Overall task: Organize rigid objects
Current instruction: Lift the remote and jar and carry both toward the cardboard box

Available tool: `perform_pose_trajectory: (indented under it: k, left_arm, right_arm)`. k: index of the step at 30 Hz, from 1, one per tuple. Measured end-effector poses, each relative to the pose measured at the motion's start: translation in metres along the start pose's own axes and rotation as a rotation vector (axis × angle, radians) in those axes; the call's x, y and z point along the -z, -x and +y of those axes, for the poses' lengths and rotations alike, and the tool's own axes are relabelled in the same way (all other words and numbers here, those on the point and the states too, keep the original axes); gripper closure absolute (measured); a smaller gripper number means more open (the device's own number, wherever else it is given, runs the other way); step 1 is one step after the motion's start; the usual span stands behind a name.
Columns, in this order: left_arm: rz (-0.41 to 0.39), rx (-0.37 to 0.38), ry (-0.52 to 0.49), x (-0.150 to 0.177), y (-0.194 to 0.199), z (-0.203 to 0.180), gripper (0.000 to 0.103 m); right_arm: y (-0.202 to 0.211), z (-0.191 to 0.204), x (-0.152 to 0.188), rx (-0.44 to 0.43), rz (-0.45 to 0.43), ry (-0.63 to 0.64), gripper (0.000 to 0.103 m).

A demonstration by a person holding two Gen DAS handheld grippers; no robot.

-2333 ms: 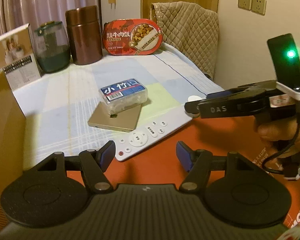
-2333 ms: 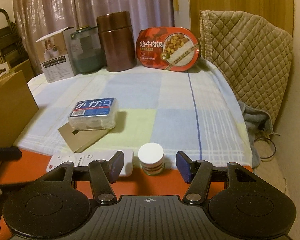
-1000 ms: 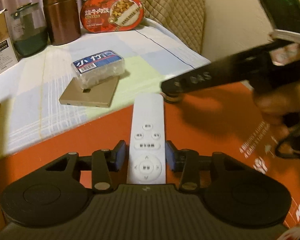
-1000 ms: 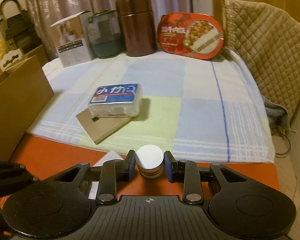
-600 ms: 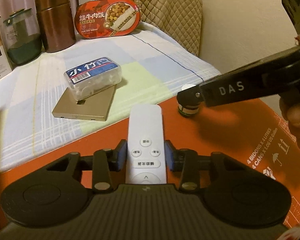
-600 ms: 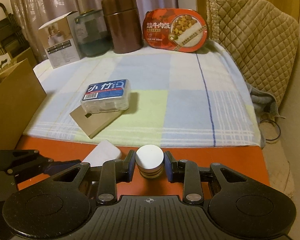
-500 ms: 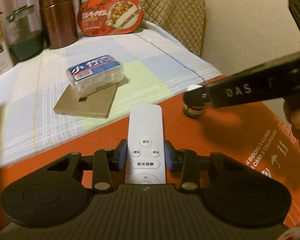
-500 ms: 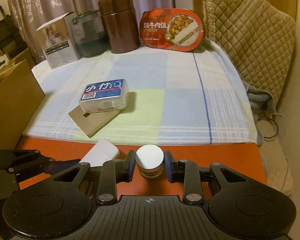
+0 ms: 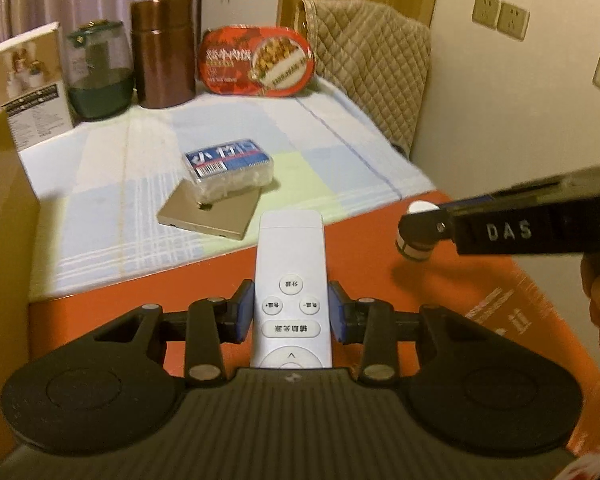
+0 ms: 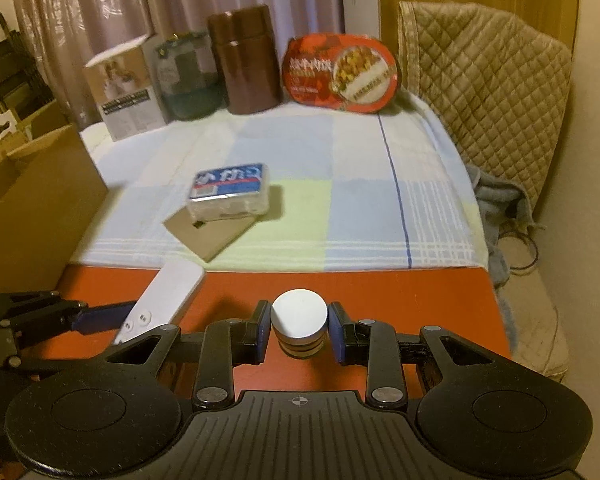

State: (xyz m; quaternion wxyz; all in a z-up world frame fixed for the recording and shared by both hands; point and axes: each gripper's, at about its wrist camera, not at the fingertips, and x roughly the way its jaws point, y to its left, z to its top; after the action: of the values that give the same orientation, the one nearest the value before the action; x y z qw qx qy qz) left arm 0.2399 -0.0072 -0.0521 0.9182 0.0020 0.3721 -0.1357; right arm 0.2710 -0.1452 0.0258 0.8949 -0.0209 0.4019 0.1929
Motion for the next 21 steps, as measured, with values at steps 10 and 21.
perform_pose_trajectory:
  k: [10, 21]
  left_arm:
    - [-0.077, -0.011, 0.028, 0.000, 0.079, 0.006, 0.070]
    - [-0.120, -0.081, 0.027, 0.000, 0.141, 0.028, 0.070]
  right_arm:
    - [0.075, 0.043, 0.017, -0.049, -0.121, -0.023, 0.076]
    - [0.088, 0.082, 0.013, -0.111, -0.165, -0.019, 0.076]
